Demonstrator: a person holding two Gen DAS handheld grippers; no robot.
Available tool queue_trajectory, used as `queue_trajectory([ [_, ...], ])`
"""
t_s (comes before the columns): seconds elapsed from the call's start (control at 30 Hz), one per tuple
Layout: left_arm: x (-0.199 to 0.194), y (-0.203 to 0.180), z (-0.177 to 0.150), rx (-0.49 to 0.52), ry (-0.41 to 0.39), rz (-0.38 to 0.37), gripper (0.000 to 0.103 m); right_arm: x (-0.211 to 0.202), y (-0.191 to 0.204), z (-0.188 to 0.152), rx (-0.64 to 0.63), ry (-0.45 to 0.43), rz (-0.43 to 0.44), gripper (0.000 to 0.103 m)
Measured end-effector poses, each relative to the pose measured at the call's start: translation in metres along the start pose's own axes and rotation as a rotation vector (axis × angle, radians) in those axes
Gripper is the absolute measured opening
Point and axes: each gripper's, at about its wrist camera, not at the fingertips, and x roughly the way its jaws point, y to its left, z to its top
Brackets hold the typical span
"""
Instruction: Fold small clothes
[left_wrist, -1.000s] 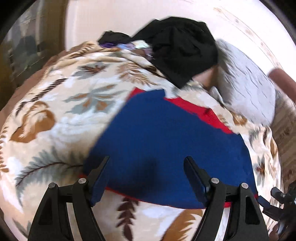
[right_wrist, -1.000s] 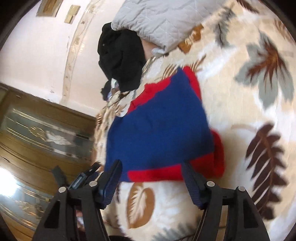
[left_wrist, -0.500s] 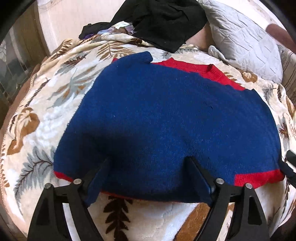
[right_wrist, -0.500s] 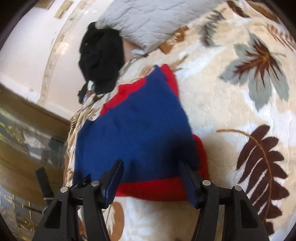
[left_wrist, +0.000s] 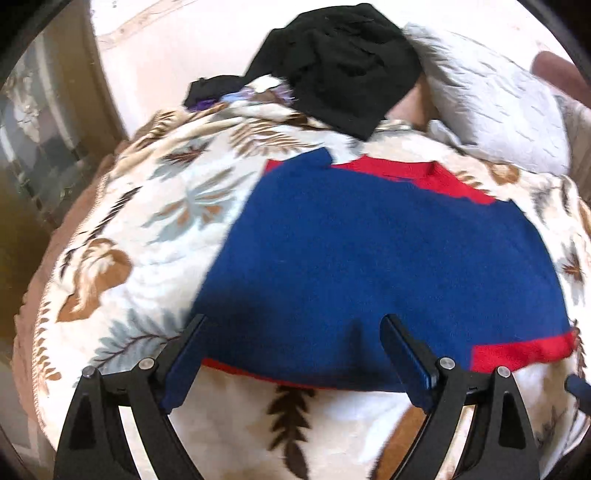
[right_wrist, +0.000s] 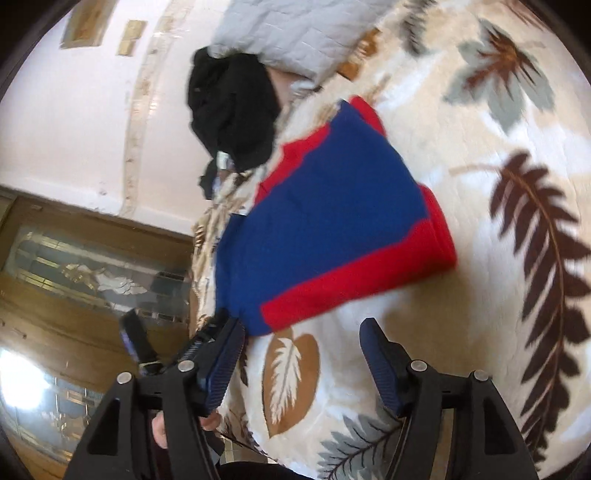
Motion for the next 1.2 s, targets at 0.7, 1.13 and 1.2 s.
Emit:
queue_trajectory([
  [0.7,0.021,0.087,0.011,-0.166,0.049,0.096,0.092,0.047,-0.015,0.044,0.137,-0.271,-0.083,0.049],
  [1.13,0.011,0.158,0.011,-0.339,0.025,0.129,0.092,0.07,0.121,0.054,-0.215,-0.24,-0.15,0.025],
  [1.2,0.008,0.169,0.011,-0.373,0.019,0.138,0.092,0.082,0.144,0.05,-0.261,-0.225,-0.153,0.025],
])
